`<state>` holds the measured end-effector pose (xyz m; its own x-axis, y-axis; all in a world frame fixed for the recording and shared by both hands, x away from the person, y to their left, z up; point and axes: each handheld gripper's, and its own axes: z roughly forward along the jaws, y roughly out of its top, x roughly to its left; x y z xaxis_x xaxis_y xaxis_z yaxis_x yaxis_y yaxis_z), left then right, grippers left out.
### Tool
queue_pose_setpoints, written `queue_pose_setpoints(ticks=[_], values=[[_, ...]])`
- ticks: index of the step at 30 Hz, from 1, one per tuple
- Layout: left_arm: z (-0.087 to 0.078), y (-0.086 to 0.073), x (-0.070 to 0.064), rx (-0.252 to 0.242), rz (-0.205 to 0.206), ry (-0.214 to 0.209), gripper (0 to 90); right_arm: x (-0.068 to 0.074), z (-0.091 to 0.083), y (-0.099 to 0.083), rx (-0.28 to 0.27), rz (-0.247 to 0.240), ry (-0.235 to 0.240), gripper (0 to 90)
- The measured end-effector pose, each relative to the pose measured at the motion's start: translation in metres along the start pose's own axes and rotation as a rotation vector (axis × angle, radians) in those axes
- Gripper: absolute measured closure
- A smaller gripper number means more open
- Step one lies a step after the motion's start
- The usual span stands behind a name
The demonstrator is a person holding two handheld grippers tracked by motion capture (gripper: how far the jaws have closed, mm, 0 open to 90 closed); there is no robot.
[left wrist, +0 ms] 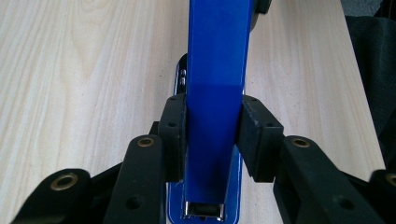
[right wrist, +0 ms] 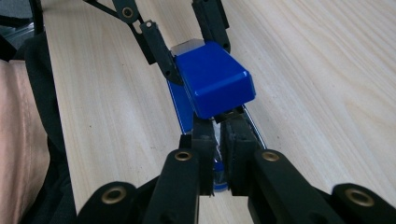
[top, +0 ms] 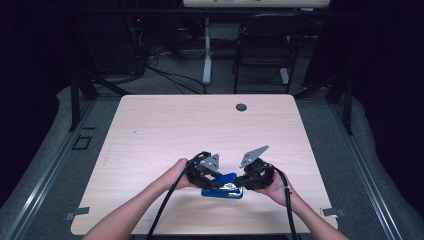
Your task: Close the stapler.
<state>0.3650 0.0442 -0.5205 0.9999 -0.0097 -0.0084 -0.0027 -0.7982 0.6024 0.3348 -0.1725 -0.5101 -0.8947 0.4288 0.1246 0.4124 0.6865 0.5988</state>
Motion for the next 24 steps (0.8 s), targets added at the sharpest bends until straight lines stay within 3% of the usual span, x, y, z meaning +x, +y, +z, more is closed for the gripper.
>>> queue_pose_setpoints(ticks=[7, 12, 20, 24], values=[[0.002, 0.0, 0.0, -0.001, -0.005, 0.0, 64.8, -0.001, -0.011, -0.004, -0.019, 0.019, 0.001, 74.2], [0.004, 0.0, 0.0, 0.006, -0.008, 0.002, 64.9, -0.001, -0.017, -0.005, -0.048, 0.035, 0.01, 71.1], [0.004, -0.001, 0.001, 0.004, -0.016, -0.002, 64.8, -0.002, -0.02, -0.002, -0.048, 0.042, -0.004, 66.1], [0.01, 0.0, -0.001, 0.018, -0.01, 0.008, 64.6, -0.003, -0.025, -0.001, -0.097, 0.058, 0.005, 63.9]])
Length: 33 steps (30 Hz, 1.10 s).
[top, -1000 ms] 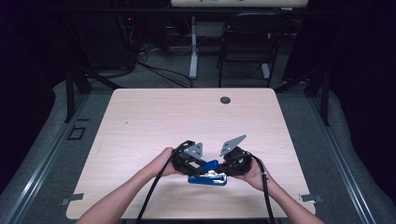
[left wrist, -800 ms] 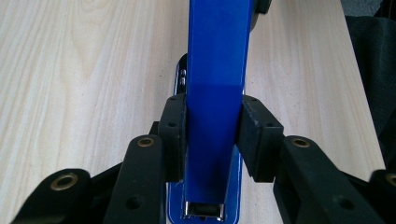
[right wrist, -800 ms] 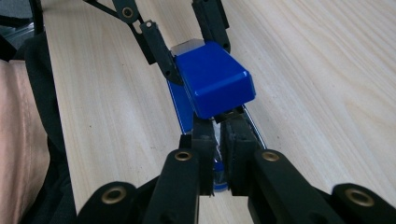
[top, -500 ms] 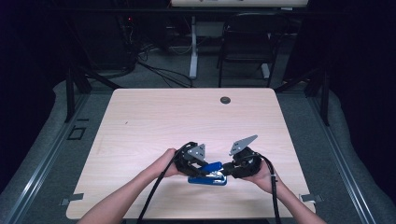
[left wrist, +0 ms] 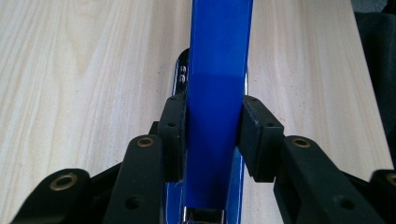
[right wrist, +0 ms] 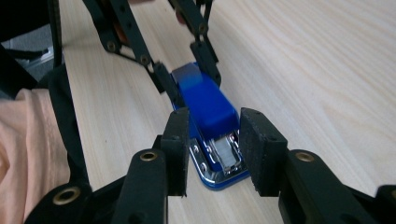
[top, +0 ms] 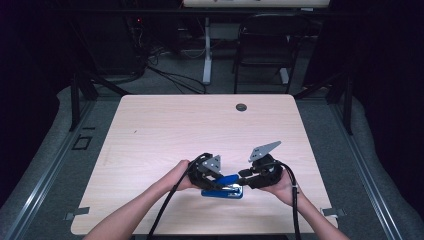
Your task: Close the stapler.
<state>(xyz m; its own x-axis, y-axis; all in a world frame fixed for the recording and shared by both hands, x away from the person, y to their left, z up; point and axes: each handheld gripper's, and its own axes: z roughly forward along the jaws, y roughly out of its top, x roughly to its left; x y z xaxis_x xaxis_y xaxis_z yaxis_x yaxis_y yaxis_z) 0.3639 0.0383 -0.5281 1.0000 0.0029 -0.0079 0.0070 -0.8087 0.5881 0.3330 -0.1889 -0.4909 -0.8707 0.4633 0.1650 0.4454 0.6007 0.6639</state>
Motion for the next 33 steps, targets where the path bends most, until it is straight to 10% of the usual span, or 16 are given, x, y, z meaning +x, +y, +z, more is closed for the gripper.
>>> queue_pose_setpoints(ticks=[12, 25, 33], values=[[0.006, -0.001, -0.001, 0.022, -0.022, 0.008, 62.3, 0.0, 0.011, 0.002, 0.039, 0.033, -0.058, 74.1], [-0.014, -0.019, 0.009, 0.039, -0.117, 0.043, 23.7, -0.006, 0.021, -0.002, 0.101, 0.059, -0.061, 75.4], [-0.035, -0.035, 0.013, 0.025, -0.161, 0.094, 16.2, -0.006, 0.025, -0.006, 0.124, 0.062, -0.077, 76.8]])
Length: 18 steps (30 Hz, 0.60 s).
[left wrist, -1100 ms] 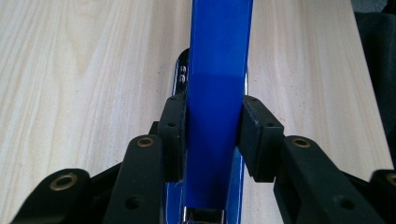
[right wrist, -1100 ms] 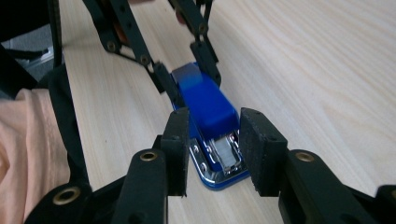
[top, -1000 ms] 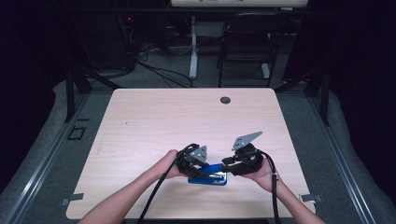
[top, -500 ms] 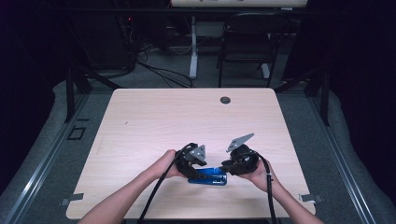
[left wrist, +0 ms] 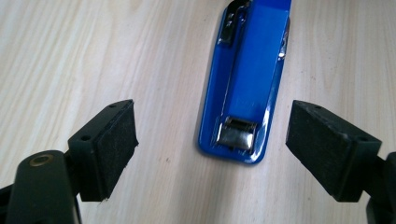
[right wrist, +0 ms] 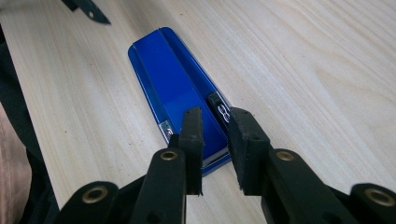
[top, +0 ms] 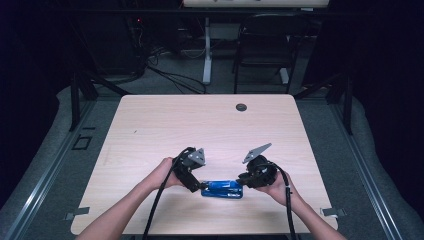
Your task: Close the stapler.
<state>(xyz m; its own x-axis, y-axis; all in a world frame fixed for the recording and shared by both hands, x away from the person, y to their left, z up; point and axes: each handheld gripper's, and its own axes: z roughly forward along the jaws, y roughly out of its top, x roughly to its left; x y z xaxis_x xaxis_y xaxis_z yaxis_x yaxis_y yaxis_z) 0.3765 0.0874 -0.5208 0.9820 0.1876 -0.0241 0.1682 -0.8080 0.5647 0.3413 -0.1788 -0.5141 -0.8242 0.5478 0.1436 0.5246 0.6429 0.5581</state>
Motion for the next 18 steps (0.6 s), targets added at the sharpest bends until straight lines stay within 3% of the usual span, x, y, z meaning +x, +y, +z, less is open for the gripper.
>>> queue_pose_setpoints(ticks=[7, 15, 16, 18], values=[[-0.0043, -0.0045, 0.0023, -0.002, -0.018, 0.031, 15.8, -0.001, -0.0008, -0.0009, 0.003, 0.005, -0.002, 77.9], [-0.002, -0.0056, 0.0039, 0.011, -0.019, 0.029, 15.7, -0.0021, -0.0007, -0.0024, 0.006, 0.006, 0.005, 85.9], [-0.002, -0.0057, 0.0039, 0.013, -0.018, 0.028, 15.7, -0.0014, 0.003, -0.0032, 0.04, -0.003, 0.003, 86.1], [-0.002, -0.0057, 0.0038, 0.011, -0.017, 0.027, 15.6, -0.0022, 0.002, -0.004, 0.015, 0.005, 0.008, 85.1]])
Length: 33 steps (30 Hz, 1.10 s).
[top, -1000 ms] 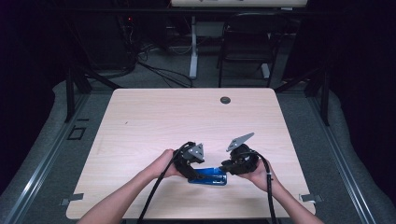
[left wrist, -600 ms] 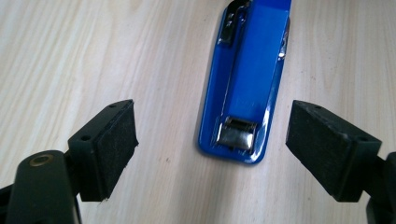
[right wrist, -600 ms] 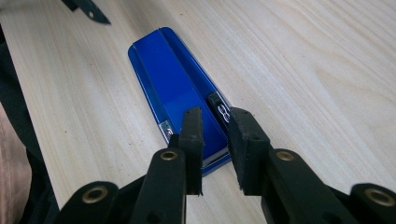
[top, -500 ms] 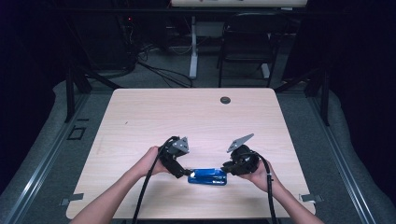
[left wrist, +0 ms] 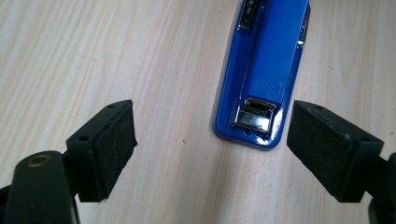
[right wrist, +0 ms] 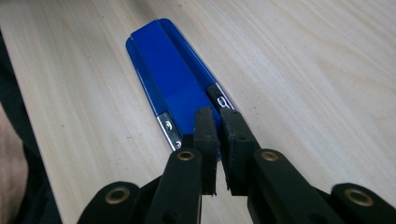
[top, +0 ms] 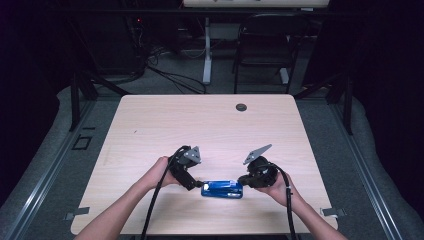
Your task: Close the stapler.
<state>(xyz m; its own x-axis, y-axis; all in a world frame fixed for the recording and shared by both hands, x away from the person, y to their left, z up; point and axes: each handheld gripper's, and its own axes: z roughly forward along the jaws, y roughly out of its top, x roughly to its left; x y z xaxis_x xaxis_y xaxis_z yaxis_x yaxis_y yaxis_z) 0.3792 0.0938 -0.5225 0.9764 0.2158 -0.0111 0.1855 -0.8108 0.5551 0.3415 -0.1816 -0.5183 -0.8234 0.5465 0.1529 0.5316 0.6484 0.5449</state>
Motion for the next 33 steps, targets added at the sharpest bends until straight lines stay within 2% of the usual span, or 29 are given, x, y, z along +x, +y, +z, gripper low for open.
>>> queue_pose_setpoints(ticks=[3, 4, 8, 15, 18, 24, 26, 33], values=[[0.0, 0.0, 0.0, 0.0, 0.001, 0.0, 15.5, -0.002, 0.0, -0.001, -0.002, 0.016, 0.019, 80.4], [0.0, 0.0, 0.0, -0.002, 0.0, 0.004, 15.4, -0.002, 0.0, 0.0, 0.001, 0.019, 0.011, 77.6], [-0.002, -0.001, 0.001, -0.003, -0.002, 0.001, 15.1, -0.006, -0.006, 0.001, -0.039, 0.046, 0.039, 68.2], [-0.005, -0.003, 0.004, -0.007, -0.013, 0.007, 13.5, -0.007, -0.015, 0.001, -0.075, 0.044, -0.04, 45.1], [-0.007, -0.004, 0.005, -0.008, -0.023, 0.013, 10.9, -0.007, -0.021, 0.001, -0.068, 0.021, -0.105, 35.7], [-0.012, -0.009, 0.01, -0.01, -0.038, 0.047, 8.6, -0.013, -0.026, -0.003, -0.045, 0.009, -0.171, 22.1], [-0.015, -0.012, 0.013, -0.012, -0.052, 0.055, 7.4, -0.016, -0.028, -0.005, -0.034, 0.02, -0.193, 16.6], [-0.022, -0.023, 0.025, -0.014, -0.103, 0.091, 4.4, -0.041, -0.038, -0.016, -0.033, 0.092, -0.268, 10.7]])
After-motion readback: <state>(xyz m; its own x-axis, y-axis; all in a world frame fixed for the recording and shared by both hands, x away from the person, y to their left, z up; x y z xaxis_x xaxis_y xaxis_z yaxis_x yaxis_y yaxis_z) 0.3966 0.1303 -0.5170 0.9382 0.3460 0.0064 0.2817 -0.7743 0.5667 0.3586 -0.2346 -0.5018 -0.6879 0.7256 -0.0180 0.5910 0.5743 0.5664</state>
